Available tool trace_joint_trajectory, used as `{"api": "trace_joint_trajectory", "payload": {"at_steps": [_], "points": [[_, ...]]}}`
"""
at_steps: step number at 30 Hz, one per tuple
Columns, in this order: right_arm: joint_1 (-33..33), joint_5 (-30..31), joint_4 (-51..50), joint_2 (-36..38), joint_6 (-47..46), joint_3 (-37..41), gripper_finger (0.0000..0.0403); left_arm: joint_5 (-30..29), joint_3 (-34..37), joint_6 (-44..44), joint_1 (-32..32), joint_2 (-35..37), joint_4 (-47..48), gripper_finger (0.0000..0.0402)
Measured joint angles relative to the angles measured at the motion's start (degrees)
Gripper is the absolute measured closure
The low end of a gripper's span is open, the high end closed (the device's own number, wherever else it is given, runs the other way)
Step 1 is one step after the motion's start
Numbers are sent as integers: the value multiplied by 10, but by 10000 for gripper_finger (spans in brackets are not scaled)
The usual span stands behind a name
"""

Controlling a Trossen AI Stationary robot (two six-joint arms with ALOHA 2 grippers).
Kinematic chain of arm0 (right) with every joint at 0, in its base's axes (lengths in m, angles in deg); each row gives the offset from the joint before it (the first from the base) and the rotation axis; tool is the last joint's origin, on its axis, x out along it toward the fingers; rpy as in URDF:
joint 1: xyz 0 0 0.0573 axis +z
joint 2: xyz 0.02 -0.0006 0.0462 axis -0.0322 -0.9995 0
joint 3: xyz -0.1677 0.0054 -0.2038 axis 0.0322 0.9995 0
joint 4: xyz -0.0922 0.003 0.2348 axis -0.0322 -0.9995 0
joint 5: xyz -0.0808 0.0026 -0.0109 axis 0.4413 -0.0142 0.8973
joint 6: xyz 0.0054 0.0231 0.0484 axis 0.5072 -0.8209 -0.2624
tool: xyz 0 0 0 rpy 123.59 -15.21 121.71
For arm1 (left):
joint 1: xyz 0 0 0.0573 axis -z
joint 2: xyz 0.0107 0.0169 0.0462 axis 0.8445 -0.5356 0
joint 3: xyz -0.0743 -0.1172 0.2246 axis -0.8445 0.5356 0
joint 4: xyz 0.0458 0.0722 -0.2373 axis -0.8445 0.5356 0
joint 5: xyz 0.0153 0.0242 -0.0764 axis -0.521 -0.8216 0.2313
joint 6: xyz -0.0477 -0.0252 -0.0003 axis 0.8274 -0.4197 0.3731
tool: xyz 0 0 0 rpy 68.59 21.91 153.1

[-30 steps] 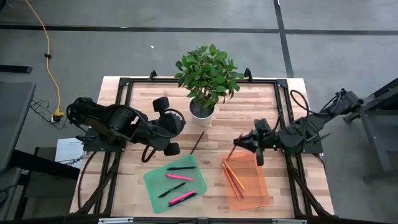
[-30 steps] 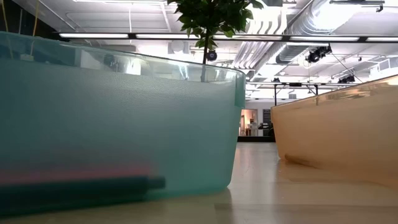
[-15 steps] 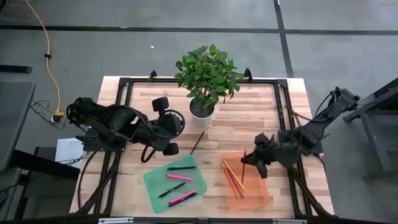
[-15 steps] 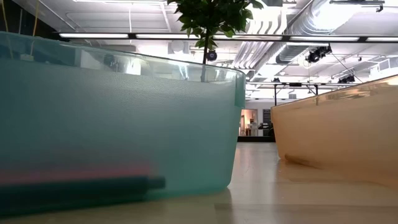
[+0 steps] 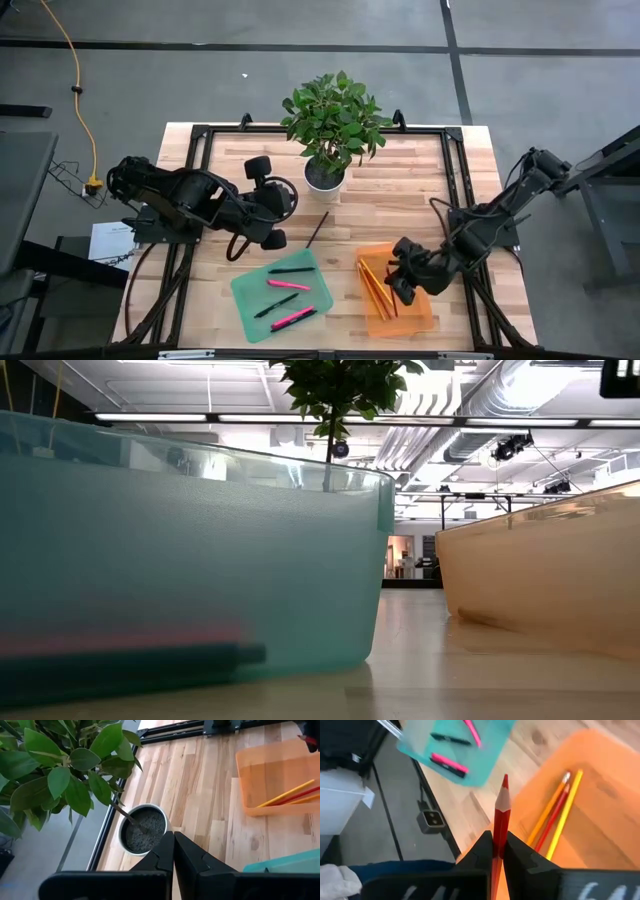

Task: Sort pens & pencils
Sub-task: Put the red pencil into the orange bin

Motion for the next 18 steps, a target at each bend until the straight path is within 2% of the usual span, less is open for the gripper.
{"api": "trace_joint_trajectory", "payload": {"at_steps": [18], "points": [[17,-23,-36,-21,-28,0,381,18,0,4,0,0,0,401]]}}
